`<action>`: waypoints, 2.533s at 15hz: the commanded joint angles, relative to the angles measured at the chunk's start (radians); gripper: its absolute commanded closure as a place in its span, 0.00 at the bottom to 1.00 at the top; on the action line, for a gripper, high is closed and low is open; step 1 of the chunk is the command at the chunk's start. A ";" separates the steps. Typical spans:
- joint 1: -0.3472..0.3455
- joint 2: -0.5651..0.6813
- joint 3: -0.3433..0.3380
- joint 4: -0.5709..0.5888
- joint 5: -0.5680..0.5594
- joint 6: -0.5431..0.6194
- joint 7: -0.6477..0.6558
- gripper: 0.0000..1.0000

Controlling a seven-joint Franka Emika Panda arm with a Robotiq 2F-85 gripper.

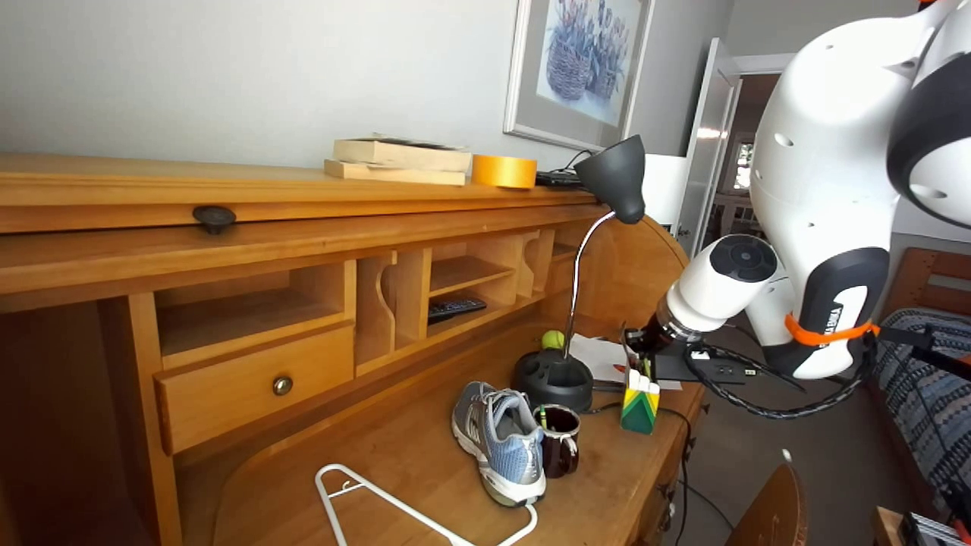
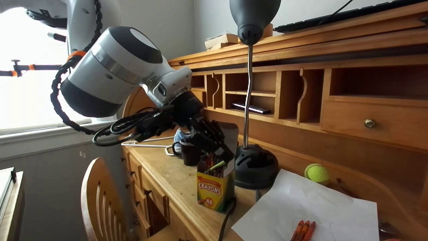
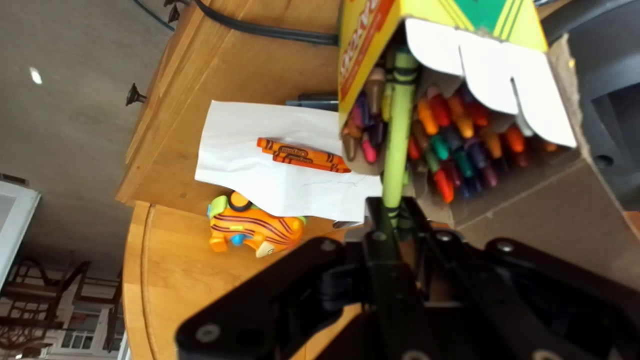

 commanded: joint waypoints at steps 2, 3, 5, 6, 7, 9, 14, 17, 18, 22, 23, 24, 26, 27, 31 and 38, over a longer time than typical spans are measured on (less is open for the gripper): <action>0.018 0.024 0.004 -0.014 0.041 0.029 0.016 0.97; 0.028 0.025 -0.001 -0.017 0.047 0.028 0.016 0.97; 0.051 0.025 -0.010 -0.025 0.057 0.025 0.015 0.97; 0.063 0.026 -0.013 -0.028 0.062 0.020 0.015 0.97; 0.074 0.027 -0.016 -0.032 0.067 0.019 0.016 0.97; 0.089 0.025 -0.015 -0.040 0.074 0.013 0.018 0.97; 0.130 0.025 -0.002 -0.066 0.086 -0.011 0.027 0.97; 0.165 0.051 0.001 -0.078 0.117 -0.028 0.036 0.97; 0.166 -0.015 0.045 -0.109 0.279 -0.069 -0.137 0.97; 0.233 0.017 0.096 -0.143 0.578 -0.088 -0.299 0.97; 0.244 0.019 0.118 -0.149 0.658 -0.091 -0.349 0.97; 0.252 0.016 0.140 -0.153 0.739 -0.094 -0.406 0.97; 0.270 0.012 0.181 -0.161 0.901 -0.092 -0.519 0.97; 0.276 0.009 0.200 -0.162 0.969 -0.089 -0.567 0.97; 0.277 -0.019 0.260 -0.157 1.157 -0.084 -0.732 0.97; 0.272 -0.005 0.316 -0.131 1.342 -0.110 -0.926 0.97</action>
